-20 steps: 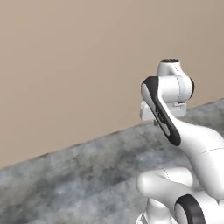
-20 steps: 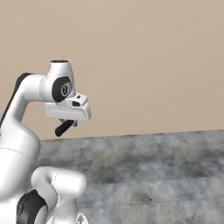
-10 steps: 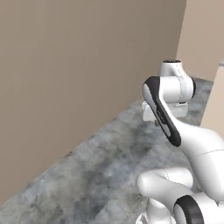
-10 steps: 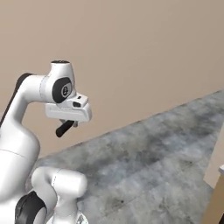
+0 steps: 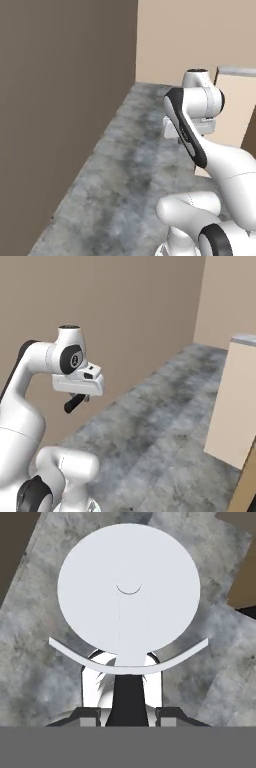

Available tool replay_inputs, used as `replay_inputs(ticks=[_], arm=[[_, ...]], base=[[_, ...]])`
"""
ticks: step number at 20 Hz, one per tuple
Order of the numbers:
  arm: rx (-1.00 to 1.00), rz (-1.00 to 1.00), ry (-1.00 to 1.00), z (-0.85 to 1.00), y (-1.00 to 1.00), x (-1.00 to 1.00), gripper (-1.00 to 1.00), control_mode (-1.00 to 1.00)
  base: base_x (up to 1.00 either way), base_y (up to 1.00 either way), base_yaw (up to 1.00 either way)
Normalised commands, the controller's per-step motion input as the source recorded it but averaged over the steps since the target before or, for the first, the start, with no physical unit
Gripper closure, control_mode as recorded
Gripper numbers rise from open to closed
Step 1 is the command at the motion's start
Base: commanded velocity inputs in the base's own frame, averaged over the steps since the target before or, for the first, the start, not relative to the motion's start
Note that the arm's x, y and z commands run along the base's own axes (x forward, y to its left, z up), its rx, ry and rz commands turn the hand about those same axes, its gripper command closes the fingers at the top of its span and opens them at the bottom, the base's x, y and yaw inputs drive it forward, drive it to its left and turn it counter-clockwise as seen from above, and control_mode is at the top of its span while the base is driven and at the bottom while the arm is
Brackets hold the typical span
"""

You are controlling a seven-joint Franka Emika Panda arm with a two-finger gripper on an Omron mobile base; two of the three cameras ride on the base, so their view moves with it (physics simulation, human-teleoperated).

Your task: Take the pizza cutter from the drawer on the right and place it on the dining counter for cutting.

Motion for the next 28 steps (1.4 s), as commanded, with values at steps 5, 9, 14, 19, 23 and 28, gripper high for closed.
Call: replay_inputs(ticks=[5,9,14,19,23,28], arm=[[0.0,0.0,0.0,0.0,0.0,0.0,1.0,1.0],[0.0,0.0,0.0,0.0,0.0,0.0,1.0,1.0],[0.0,0.0,0.0,0.0,0.0,0.0,1.0,1.0],[0.0,0.0,0.0,0.0,0.0,0.0,1.0,1.0],[0.0,0.0,0.0,0.0,0.0,0.0,1.0,1.0],[0.0,0.0,0.0,0.0,0.0,0.0,1.0,1.0]], base=[[1.0,0.61,-0.56],[1.0,0.6,-0.53],[1.0,0.55,-0.43],[1.0,0.51,-0.3],[1.0,0.53,-0.28],[1.0,0.52,-0.28]])
